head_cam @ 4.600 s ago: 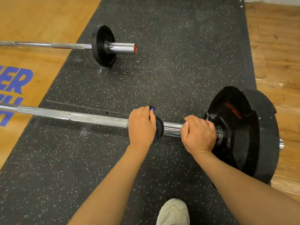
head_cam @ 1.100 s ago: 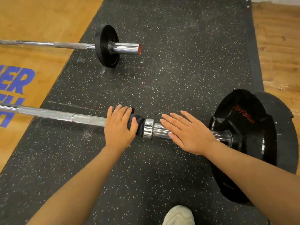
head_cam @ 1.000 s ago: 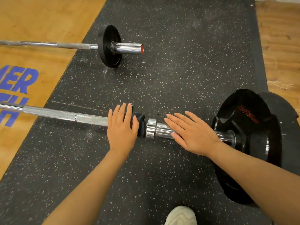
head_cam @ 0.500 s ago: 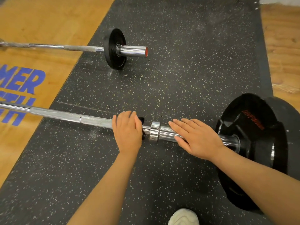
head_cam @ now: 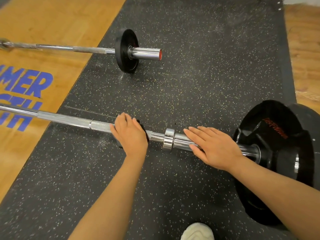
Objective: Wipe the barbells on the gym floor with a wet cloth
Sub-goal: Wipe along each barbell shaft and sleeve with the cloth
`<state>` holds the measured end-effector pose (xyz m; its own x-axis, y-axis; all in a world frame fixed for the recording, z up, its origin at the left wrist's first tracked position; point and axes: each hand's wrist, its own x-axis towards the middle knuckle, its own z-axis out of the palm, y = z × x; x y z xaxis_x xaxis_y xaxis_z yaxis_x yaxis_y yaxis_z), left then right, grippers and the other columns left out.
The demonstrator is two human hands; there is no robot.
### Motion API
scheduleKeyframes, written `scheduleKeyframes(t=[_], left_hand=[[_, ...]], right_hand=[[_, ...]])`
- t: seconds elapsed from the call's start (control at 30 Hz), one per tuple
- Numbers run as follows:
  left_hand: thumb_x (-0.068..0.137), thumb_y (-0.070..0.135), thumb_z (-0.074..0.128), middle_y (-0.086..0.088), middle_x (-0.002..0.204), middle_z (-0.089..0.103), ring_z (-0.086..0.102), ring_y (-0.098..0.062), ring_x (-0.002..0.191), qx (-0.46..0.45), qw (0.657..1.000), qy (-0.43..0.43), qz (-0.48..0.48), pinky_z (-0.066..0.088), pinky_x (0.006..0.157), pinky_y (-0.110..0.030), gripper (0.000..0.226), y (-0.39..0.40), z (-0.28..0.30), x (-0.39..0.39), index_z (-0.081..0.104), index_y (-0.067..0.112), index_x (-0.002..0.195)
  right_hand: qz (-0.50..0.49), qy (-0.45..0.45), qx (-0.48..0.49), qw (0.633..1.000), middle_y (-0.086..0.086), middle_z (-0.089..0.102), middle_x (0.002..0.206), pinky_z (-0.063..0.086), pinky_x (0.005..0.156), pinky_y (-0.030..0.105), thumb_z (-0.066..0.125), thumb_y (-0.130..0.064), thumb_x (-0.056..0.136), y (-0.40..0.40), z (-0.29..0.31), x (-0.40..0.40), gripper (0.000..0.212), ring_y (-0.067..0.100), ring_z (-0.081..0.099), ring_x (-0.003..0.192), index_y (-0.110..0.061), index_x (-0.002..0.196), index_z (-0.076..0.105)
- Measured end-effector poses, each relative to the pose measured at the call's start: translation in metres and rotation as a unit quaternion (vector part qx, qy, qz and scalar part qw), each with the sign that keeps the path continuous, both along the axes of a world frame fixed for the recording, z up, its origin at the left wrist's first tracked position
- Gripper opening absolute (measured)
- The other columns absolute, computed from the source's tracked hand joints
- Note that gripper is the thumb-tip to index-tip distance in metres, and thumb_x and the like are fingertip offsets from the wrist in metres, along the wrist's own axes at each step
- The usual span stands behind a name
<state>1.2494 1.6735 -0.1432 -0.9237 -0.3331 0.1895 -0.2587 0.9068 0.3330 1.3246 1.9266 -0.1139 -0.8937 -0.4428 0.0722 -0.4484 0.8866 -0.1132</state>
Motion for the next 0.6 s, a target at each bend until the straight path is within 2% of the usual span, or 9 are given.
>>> scheduleKeyframes(t=[0.1,0.2,0.27,0.43,0.6], left_hand=[[0.102,0.031,0.016,-0.013,0.121,0.056,0.047,-0.033,0.124,0.033,0.996,0.024,-0.078,0.014,0.118,-0.049,0.058,0.026,-0.001,0.027,0.06,-0.005,0.114],[0.106,0.034,0.014,-0.013,0.134,0.055,0.042,-0.03,0.132,0.019,0.986,0.043,-0.158,0.004,0.118,-0.041,0.061,0.038,-0.003,0.046,0.056,-0.003,0.129],[0.106,0.035,0.01,-0.014,0.133,0.055,0.045,-0.03,0.13,-0.008,0.988,0.041,-0.149,0.006,0.118,-0.042,0.065,0.026,-0.004,0.032,0.056,-0.003,0.129],[0.099,0.032,0.014,-0.018,0.135,0.053,0.043,-0.033,0.132,0.017,1.0,0.005,-0.014,0.011,0.118,-0.047,0.064,0.02,0.001,0.01,0.053,-0.008,0.131],[0.103,0.028,0.02,-0.016,0.136,0.053,0.042,-0.033,0.133,0.006,0.991,0.022,-0.131,0.011,0.118,-0.049,0.056,0.041,-0.002,0.037,0.052,-0.007,0.133]], right_hand=[[0.0,0.002,0.0,1.0,0.007,0.065,0.132,0.054,0.095,0.043,0.014,-0.046,0.107,0.0,0.001,-0.001,0.062,0.029,0.066,0.115,-0.015,0.141,0.056],[-0.002,0.003,0.0,1.0,0.007,0.066,0.131,0.055,0.094,0.043,0.015,-0.046,0.107,-0.001,0.002,0.001,0.062,0.029,0.066,0.114,-0.014,0.14,0.058],[-0.001,0.006,-0.001,1.0,0.007,0.065,0.131,0.055,0.094,0.043,0.015,-0.046,0.107,0.0,0.0,0.002,0.062,0.029,0.066,0.114,-0.015,0.14,0.058],[0.0,0.003,-0.002,1.0,0.007,0.066,0.131,0.055,0.094,0.042,0.016,-0.046,0.107,0.0,0.002,0.001,0.061,0.029,0.067,0.113,-0.015,0.139,0.058],[0.001,0.01,0.005,1.0,0.008,0.065,0.131,0.054,0.095,0.044,0.018,-0.045,0.107,0.0,0.002,0.001,0.059,0.03,0.066,0.114,-0.014,0.14,0.056]])
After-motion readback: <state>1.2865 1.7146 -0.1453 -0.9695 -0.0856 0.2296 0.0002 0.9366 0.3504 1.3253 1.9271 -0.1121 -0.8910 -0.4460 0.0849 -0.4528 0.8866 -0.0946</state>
